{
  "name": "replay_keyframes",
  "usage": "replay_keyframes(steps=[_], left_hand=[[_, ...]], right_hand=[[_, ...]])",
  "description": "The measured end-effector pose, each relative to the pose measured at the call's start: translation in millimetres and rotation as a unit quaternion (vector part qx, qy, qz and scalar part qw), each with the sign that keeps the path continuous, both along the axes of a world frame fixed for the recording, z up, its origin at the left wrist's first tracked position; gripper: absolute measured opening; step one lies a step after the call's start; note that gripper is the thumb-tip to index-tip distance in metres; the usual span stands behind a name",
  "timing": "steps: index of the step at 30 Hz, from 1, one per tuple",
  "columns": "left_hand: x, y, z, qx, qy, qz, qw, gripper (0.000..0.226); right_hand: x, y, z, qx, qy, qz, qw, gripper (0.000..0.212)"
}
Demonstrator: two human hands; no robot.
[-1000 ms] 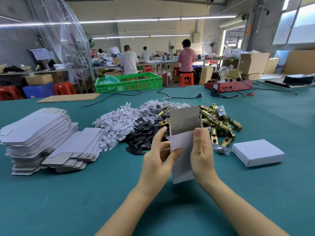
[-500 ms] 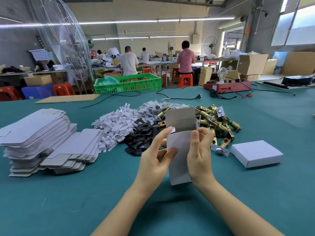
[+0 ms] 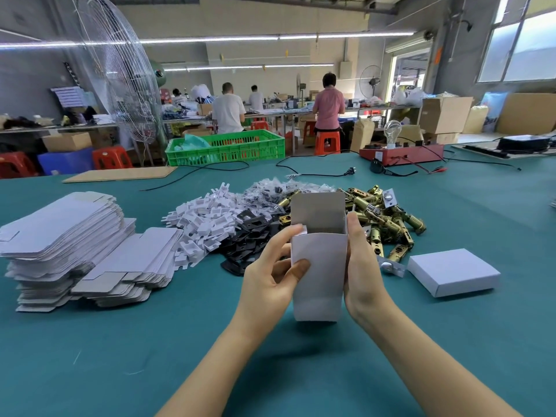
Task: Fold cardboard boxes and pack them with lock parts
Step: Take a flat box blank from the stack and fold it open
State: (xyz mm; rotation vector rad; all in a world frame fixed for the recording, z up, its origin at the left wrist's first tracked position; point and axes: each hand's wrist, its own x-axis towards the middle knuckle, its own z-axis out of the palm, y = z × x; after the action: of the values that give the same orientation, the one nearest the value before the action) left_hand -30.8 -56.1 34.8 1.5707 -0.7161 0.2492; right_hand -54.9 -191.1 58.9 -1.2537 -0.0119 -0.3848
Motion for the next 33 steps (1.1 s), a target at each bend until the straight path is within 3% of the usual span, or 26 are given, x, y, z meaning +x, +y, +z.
replay_keyframes(steps=[7,9,12,21,27,33], left_hand=[[-3,-1,2,0.003,0.006,-0.018,1.0,0.055],[-4,-1,3,0.0,0.01,-0.024,1.0,0.054],[-4,-1,3,-0.004,0.021,-0.032,0.999,0.052],[-8,-6,6,-0.058,0.05,-0.047,0.996,0.027],[-14,-13,12,-0.109,0.087,-0.054,0.989,0.016],[-16,-16,14,-0.14,0.126,-0.082,0.979,0.02]], right_hand=[[-2,-4,4,-0.002,-0.01,-0.027,1.0,0.035],[-2,-5,7,-0.017,-0.049,-0.05,0.997,0.017],[-2,-6,10,-0.035,-0.084,-0.055,0.994,0.034],[-3,-2,10,-0.037,-0.124,-0.067,0.989,0.04],[-7,6,7,-0.117,-0.198,-0.089,0.969,0.016],[-9,6,10,-0.148,-0.222,-0.063,0.962,0.008]])
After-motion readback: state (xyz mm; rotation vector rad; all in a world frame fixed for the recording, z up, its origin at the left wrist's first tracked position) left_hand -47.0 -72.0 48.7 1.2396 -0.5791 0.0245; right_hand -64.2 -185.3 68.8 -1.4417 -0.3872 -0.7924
